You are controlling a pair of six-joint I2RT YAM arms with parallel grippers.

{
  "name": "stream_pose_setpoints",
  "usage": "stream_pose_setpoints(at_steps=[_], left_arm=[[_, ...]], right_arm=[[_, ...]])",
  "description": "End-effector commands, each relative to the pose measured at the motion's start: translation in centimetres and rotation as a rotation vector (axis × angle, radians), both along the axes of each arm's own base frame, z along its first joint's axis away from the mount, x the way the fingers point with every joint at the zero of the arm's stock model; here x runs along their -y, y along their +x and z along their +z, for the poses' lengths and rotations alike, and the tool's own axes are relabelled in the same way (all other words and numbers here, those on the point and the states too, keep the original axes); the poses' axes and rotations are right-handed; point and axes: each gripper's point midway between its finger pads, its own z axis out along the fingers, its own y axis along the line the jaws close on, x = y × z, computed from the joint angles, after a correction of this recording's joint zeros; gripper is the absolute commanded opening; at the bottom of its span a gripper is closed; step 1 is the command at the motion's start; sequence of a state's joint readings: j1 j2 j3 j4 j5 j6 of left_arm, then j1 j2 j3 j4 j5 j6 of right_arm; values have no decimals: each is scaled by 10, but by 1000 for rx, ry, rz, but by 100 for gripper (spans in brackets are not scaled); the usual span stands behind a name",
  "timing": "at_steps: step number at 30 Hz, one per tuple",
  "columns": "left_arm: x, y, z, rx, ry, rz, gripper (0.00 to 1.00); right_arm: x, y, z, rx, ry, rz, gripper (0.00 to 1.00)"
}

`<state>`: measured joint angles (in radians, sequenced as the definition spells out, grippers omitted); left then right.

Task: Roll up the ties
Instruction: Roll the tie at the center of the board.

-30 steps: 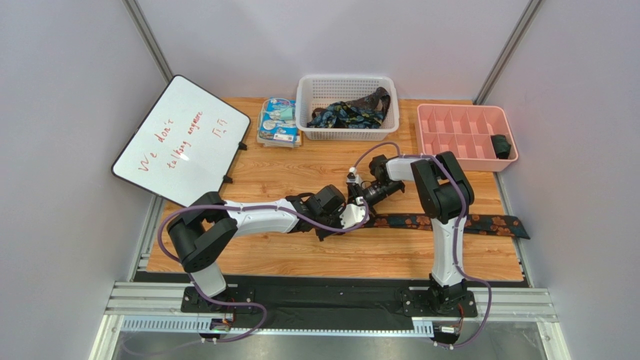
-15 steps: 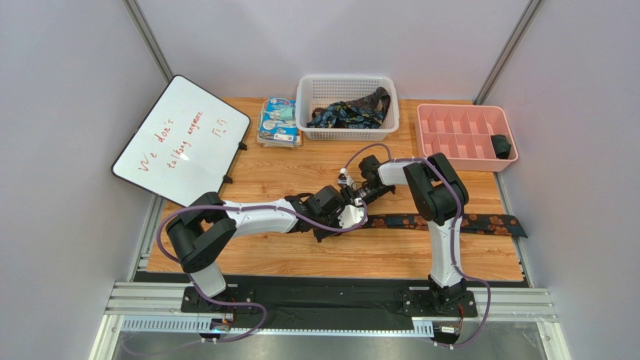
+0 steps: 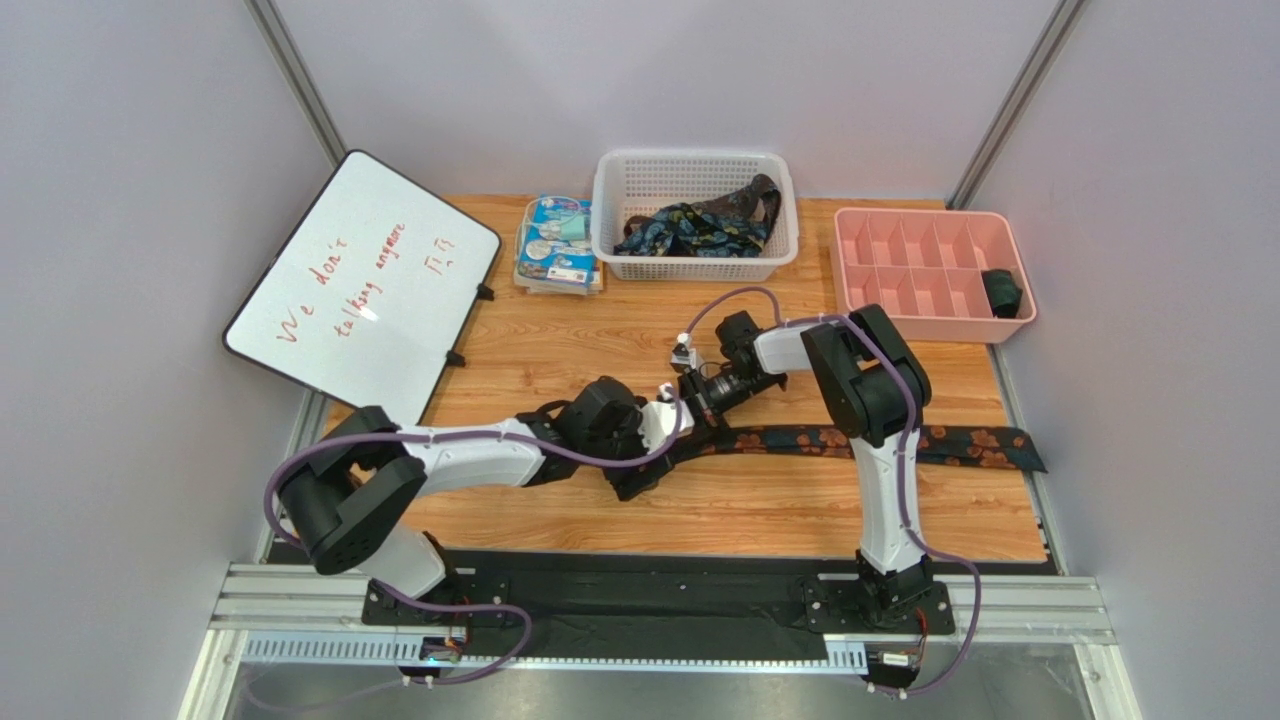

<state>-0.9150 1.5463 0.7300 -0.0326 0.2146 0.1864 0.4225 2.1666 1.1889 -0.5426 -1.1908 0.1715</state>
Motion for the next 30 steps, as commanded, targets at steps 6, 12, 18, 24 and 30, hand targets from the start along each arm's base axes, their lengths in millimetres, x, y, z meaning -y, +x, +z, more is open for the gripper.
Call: stream_pose_setpoints(at_steps=[6,12,18,24,30], left_arm=[[18,21,21,109,-376,112,87],[34,21,13,86,-427,73,83],[28,25,-13,130,-322,15,59],[14,24,-29,93,-135,-34,45],[6,26,-30,75,8,-64,28]], right_arm=[[15,-4,-41,-107,-98,-45,0],[23,-9,-54,-186,-131,-64,0],[27,-7,-57,-213,-126,-86,0],[32,2,-48,-196,-97,-113,0],[33,9,-27,-147,-78,-98,11]])
